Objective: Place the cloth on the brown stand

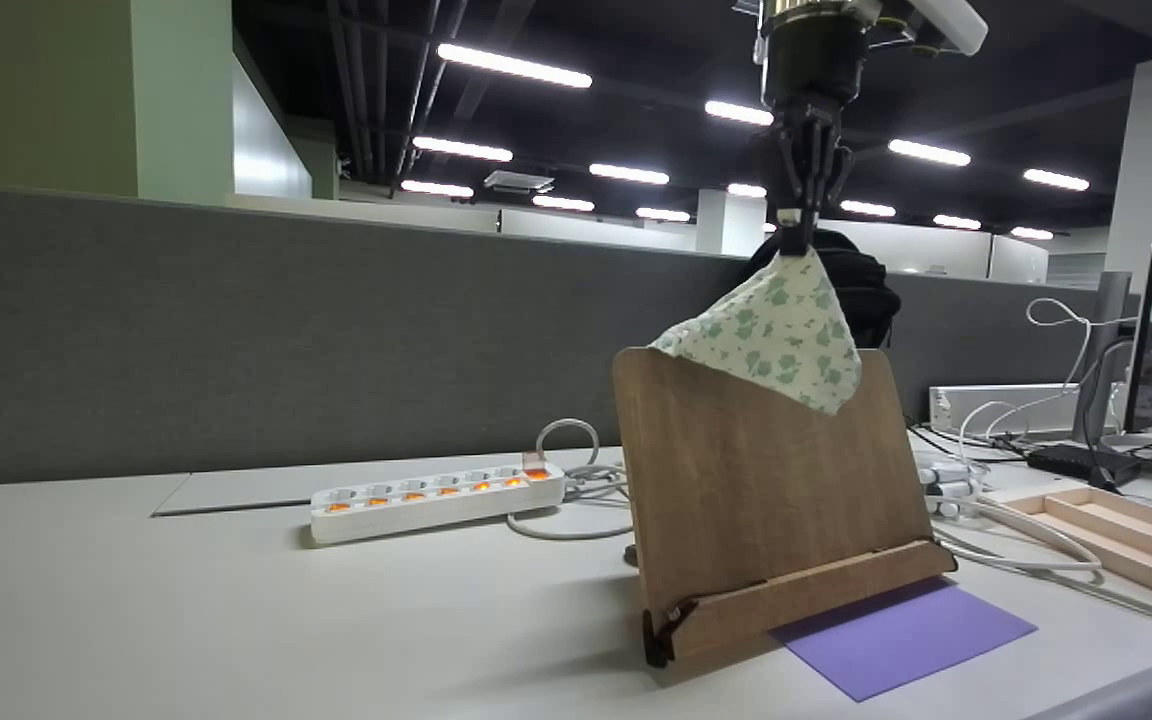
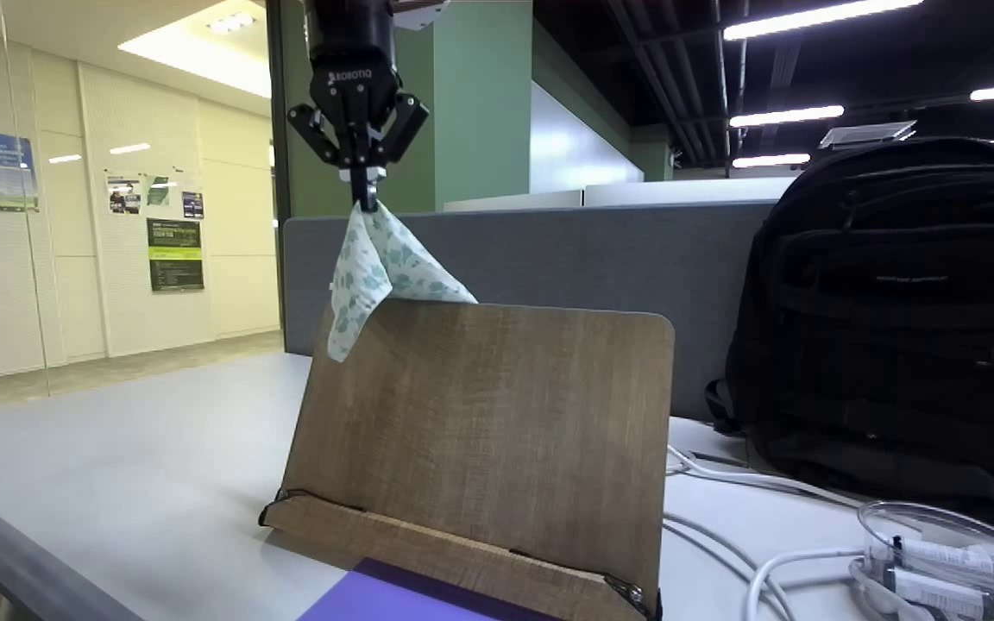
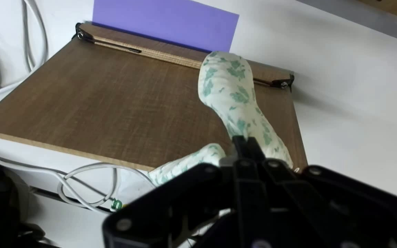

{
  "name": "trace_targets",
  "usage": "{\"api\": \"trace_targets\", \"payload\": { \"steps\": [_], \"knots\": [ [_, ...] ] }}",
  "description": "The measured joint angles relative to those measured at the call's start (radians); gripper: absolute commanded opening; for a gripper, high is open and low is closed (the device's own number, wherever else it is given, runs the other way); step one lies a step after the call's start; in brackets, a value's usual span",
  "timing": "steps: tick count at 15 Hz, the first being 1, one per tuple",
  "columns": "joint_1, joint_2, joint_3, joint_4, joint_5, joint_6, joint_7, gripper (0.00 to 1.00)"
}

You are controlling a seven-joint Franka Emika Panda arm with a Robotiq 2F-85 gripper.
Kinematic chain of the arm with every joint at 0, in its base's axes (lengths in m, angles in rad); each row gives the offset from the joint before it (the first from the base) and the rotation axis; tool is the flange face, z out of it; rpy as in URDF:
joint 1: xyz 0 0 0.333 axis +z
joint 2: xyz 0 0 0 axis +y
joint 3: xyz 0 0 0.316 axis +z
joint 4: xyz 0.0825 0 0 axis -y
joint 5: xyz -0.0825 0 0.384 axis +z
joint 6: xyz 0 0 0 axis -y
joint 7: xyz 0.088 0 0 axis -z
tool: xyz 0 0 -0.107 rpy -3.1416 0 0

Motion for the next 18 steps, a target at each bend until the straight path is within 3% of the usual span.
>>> {"api": "trace_targets", "payload": {
  "steps": [13, 14, 16, 18],
  "knots": [
    [-0.058, 0.063, -0.023, -0.099, -0.006, 0.055, 0.005, 0.02],
    [-0.063, 0.075, -0.026, -0.102, -0.006, 0.059, 0.005, 0.27],
    [-0.070, 0.097, -0.031, -0.106, -0.006, 0.068, 0.006, 0.30],
    [-0.074, 0.118, -0.032, -0.107, -0.006, 0.073, 0.006, 0.44]
  ]
}}
